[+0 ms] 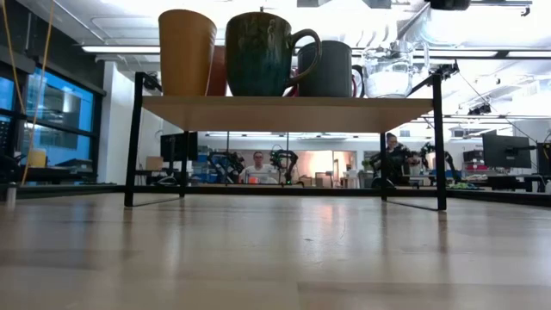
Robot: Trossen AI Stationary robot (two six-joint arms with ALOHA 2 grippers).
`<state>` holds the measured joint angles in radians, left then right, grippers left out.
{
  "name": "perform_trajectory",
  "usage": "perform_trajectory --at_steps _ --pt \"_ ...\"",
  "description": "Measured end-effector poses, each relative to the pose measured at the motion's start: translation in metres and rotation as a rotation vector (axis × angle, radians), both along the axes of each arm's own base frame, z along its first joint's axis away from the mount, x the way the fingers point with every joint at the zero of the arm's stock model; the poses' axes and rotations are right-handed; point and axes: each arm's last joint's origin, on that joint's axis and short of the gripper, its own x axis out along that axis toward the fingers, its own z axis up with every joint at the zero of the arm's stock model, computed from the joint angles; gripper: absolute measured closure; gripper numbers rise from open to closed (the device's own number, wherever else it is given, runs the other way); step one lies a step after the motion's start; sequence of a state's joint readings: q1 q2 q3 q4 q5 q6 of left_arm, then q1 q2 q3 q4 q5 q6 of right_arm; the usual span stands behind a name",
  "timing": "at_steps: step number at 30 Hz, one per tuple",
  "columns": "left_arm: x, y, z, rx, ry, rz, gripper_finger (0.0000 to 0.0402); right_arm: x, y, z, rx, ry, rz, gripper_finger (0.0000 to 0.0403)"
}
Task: Stack small to large cups/mugs on shelf
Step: Put the transparent mug on the shelf, then return to Home Position
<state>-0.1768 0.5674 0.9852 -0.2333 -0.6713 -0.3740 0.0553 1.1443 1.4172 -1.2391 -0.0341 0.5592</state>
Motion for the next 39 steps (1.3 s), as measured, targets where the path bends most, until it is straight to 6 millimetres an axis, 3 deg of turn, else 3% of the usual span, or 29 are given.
perform_trajectory --at_steps 7,11,28,39 --pt "0.000 0.000 0.000 -0.002 0.001 0.011 0.0401 0.024 0.016 -0.045 0.025 0.074 -0.060 0.0403" --pt "0.000 0.000 0.000 -0.005 -0.001 0.011 0.0401 0.029 0.023 -0.060 0.033 0.065 -0.086 0.0403" --pt "0.000 0.000 0.000 -0.007 -0.002 0.013 0.0402 0.017 0.011 -0.064 -0.137 0.148 -0.270 0.0403" --pt "0.000 0.000 0.000 -0.023 -0.010 0.010 0.0401 0.010 0.006 -0.067 -0.173 0.219 -0.284 0.0403"
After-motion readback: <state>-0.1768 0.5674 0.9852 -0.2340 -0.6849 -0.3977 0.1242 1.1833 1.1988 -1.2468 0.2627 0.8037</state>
